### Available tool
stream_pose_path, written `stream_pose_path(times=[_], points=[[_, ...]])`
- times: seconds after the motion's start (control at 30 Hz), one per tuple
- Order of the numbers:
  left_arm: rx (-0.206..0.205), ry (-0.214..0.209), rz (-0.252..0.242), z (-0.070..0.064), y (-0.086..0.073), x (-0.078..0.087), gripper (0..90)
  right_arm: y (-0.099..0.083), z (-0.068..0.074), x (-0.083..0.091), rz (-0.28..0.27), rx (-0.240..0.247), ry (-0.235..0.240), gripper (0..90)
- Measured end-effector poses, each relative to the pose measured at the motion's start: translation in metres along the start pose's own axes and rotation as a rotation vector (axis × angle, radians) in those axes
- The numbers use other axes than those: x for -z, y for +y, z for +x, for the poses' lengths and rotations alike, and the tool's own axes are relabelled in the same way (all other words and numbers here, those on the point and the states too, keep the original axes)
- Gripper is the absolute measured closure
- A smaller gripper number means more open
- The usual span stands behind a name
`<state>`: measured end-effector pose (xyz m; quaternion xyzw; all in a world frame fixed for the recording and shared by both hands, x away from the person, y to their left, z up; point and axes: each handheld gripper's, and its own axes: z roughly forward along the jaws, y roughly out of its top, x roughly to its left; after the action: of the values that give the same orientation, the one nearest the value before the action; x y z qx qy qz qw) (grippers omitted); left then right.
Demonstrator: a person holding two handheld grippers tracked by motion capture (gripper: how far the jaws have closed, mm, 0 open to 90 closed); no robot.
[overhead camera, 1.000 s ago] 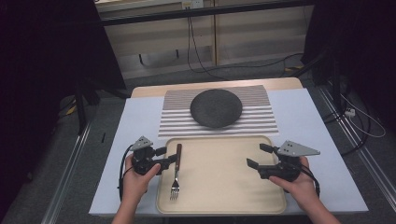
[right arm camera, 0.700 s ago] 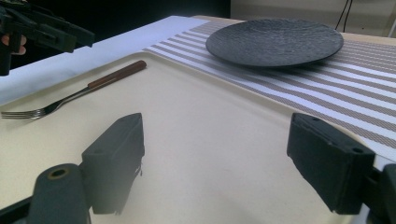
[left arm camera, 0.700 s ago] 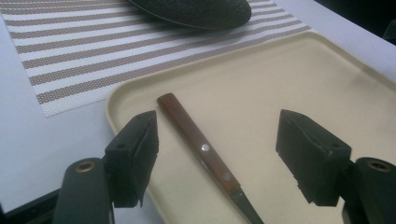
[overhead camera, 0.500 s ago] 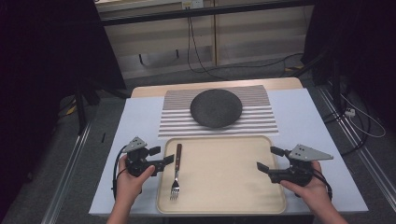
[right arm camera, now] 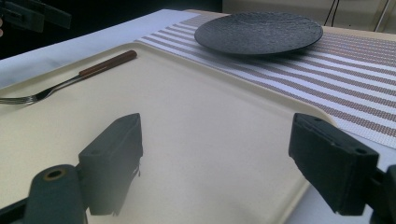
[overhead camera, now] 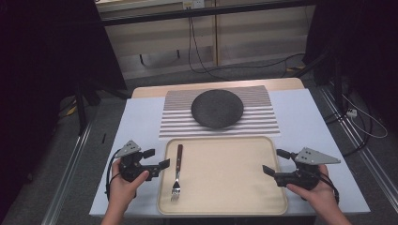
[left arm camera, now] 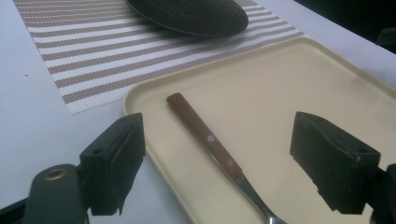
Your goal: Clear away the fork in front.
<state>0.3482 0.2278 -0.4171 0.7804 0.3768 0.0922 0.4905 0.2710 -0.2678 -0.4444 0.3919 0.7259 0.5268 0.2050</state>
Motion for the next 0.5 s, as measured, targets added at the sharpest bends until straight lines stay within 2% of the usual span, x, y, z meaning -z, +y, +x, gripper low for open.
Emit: stream_pose_path(times=[0.3, 0.5], points=[[-0.01, 0.001, -0.019, 0.0051, -0.0047, 0.0056, 16.5, -0.0039, 0.0006, 0.002, 0.015, 0.017, -0.002, 17.6], [-0.002, 0.01, -0.019, 0.0099, -0.0079, 0.0078, 15.5, -0.0035, -0.0021, 0.0063, -0.006, 0.004, -0.004, 17.5]])
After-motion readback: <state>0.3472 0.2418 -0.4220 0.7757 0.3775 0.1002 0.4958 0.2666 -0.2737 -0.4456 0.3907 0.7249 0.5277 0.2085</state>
